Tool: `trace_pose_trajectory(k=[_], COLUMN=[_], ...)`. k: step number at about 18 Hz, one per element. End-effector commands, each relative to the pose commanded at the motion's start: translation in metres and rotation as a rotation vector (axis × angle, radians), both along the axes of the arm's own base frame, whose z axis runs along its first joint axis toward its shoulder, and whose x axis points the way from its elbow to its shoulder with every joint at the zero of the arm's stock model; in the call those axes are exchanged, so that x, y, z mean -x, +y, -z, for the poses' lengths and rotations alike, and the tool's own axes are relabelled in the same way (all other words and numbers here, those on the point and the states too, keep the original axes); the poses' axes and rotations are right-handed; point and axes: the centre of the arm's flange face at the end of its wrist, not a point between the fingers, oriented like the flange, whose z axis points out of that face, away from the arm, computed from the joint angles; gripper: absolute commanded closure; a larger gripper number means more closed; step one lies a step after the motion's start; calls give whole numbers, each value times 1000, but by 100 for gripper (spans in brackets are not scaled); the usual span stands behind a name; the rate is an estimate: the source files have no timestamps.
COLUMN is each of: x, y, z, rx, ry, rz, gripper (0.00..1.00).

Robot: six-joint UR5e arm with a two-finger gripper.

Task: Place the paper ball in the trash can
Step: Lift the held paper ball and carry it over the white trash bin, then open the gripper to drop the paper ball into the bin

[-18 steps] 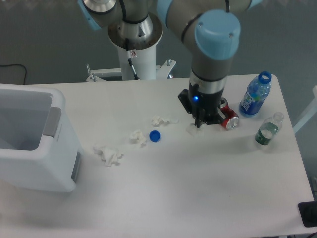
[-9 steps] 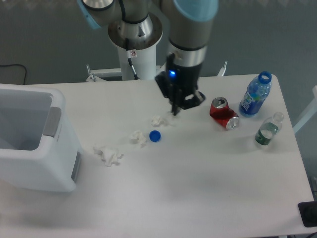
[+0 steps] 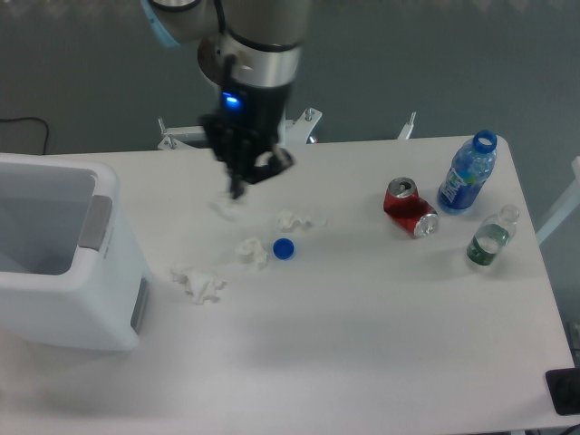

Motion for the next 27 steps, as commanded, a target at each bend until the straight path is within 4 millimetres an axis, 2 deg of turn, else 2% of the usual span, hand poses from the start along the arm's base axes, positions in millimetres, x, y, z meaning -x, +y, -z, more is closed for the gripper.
trace_pose_trajectory(k=[3, 7, 12, 21, 25, 27], x=[-38, -70, -102, -136, -136, -136], y=[4, 16, 42, 74, 77, 77], z=[-18, -20, -7, 25, 29, 29], rx=[-54, -61, -77, -37, -31, -28], ry=[-36, -47, -55, -49, -57, -63], rz=[39, 68, 97, 169, 156, 142], gripper=[97, 96, 96, 88, 66, 58])
